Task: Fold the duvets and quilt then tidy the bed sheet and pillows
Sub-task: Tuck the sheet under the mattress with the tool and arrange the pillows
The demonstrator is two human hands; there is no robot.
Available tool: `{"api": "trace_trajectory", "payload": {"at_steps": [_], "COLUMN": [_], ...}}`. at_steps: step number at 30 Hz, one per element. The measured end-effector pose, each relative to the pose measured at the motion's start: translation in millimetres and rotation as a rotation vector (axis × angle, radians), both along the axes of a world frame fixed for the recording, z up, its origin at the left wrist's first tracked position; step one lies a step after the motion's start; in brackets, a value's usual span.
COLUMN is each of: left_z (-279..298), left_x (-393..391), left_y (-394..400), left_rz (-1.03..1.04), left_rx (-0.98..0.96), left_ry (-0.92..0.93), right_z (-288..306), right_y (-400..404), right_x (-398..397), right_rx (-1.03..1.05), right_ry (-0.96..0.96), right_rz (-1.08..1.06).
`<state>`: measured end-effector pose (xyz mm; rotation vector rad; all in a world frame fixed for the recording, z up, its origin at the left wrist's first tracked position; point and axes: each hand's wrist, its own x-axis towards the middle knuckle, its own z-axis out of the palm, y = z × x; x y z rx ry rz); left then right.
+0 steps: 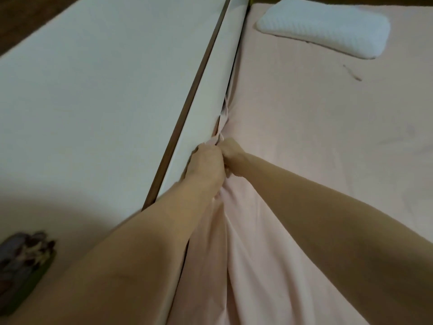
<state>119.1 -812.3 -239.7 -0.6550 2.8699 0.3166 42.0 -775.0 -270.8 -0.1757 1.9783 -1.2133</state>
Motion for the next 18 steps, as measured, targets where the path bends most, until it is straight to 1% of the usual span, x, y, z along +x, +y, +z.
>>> {"api": "trace_trajectory", "payload": {"at_steps": [2, 5, 7, 9, 11, 14, 16, 18], "left_z": [-2.2, -6.7, -6.5, -2.2, 0.5, 5.3, 5.1, 6.7], "left_x": [1.4, 6.9, 12.7, 16.4, 17.7, 9.2, 0.3, -9.4], "left_y": [2.6, 4.9, 6.8, 8.5, 8.7, 8.1, 7.0, 6.0], "left_rz": [0.073, 0.074, 0.09, 0.103, 0.125, 0.171, 0.194, 0.199], "left_rx": [0.002, -0.064, -0.046, -0.025, -0.016, -0.014, 0.021, 0.062], "left_ry": [0.013, 0.027, 0.052, 0.091, 0.157, 0.282, 0.346, 0.372], "right_z": [-0.8, -4.9, -6.8, -8.0, -6.7, -3.1, -3.3, -5.6], "right_y": [8.6, 32.5, 46.0, 52.9, 49.1, 36.5, 28.7, 23.0], "right_x": [3.0, 8.6, 12.3, 13.0, 8.8, -8.3, -21.1, -33.1], "right_rx": [0.021, 0.062, 0.08, 0.078, 0.054, -0.032, -0.06, -0.055], "right_ry": [0.025, 0.116, 0.188, 0.22, 0.209, 0.145, 0.134, 0.147], "right_rz": [-0.058, -0.152, -0.184, -0.201, -0.253, -0.321, -0.314, -0.31]}}
